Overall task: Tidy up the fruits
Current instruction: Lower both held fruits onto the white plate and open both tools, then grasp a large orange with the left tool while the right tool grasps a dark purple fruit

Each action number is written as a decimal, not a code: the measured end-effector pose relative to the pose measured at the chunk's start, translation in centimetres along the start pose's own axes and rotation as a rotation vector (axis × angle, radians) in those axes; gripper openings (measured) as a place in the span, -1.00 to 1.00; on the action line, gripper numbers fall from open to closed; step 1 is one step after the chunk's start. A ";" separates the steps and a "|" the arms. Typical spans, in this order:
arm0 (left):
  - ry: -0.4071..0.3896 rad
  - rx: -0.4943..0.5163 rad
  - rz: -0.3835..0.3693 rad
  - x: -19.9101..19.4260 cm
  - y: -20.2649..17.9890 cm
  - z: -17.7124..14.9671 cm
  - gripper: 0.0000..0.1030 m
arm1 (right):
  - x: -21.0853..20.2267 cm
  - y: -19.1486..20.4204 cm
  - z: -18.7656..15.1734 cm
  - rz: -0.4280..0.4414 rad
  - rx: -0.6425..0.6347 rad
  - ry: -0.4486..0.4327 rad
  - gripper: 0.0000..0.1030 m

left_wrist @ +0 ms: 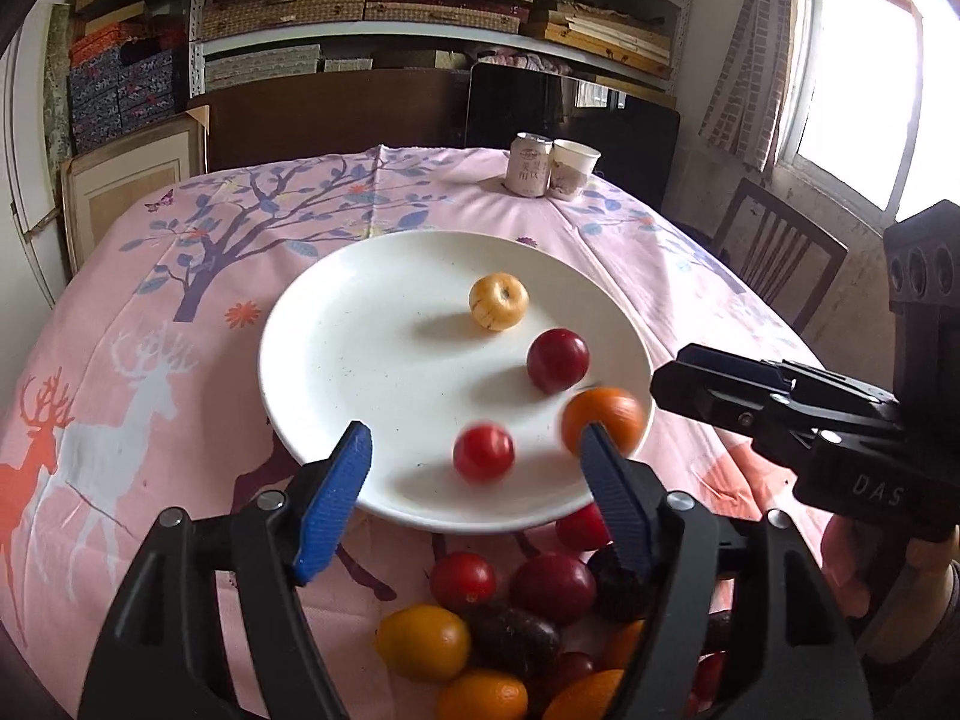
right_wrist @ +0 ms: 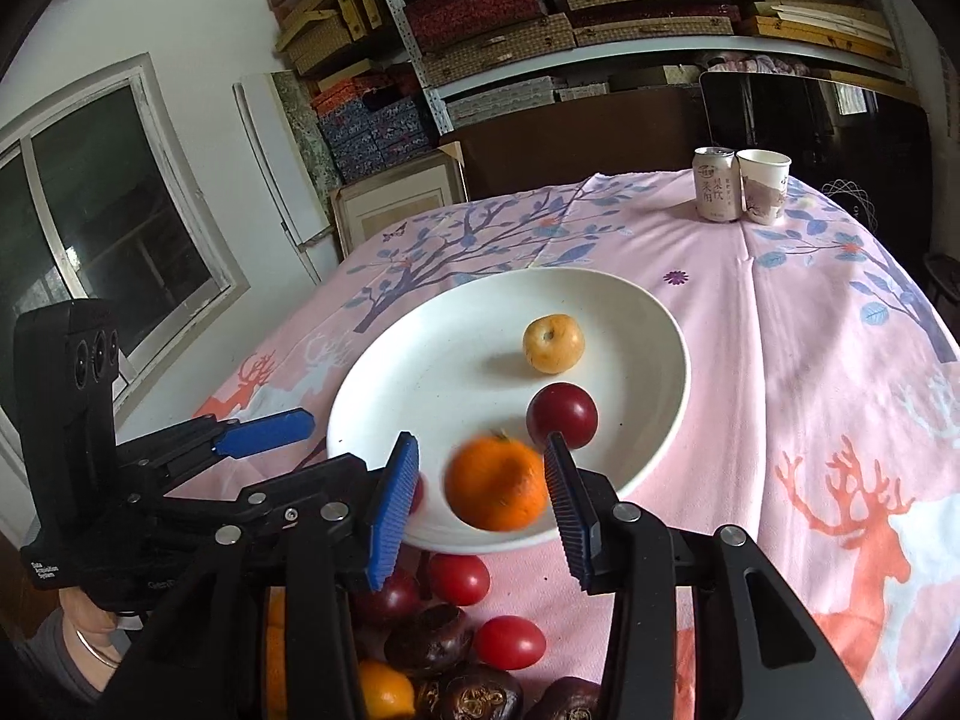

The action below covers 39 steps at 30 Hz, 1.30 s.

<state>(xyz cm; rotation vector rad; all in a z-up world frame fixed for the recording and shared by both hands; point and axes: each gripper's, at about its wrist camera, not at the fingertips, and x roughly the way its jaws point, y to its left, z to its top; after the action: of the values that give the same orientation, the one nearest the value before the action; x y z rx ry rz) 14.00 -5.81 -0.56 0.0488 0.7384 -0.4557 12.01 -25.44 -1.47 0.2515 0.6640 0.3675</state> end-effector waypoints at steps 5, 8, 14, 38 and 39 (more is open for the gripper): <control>-0.005 0.010 0.002 -2.8 1.0 -2.6 0.36 | -3.1 -0.5 -2.1 -0.038 -0.025 -0.022 -0.12; 0.003 0.064 0.019 -4.7 0.3 -5.5 0.35 | -4.6 -1.3 -4.2 -0.055 -0.005 -0.005 -0.12; -0.068 0.202 -0.037 -8.6 -3.2 -9.9 0.32 | -6.5 -1.6 -8.0 -0.081 0.017 0.003 -0.11; -0.087 0.097 -0.050 -8.4 -2.6 -9.7 -0.19 | -2.7 -0.9 -10.0 -0.229 -0.089 0.152 -0.06; -0.086 0.096 -0.048 -8.5 -2.5 -9.7 -0.19 | -2.5 -0.7 -10.0 -0.243 -0.108 0.155 -0.06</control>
<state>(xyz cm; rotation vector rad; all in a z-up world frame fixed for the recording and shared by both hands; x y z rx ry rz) 1.29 -2.88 -1.90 0.1008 0.6336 -0.5357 4.01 -25.95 -7.92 0.0379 0.8154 0.1894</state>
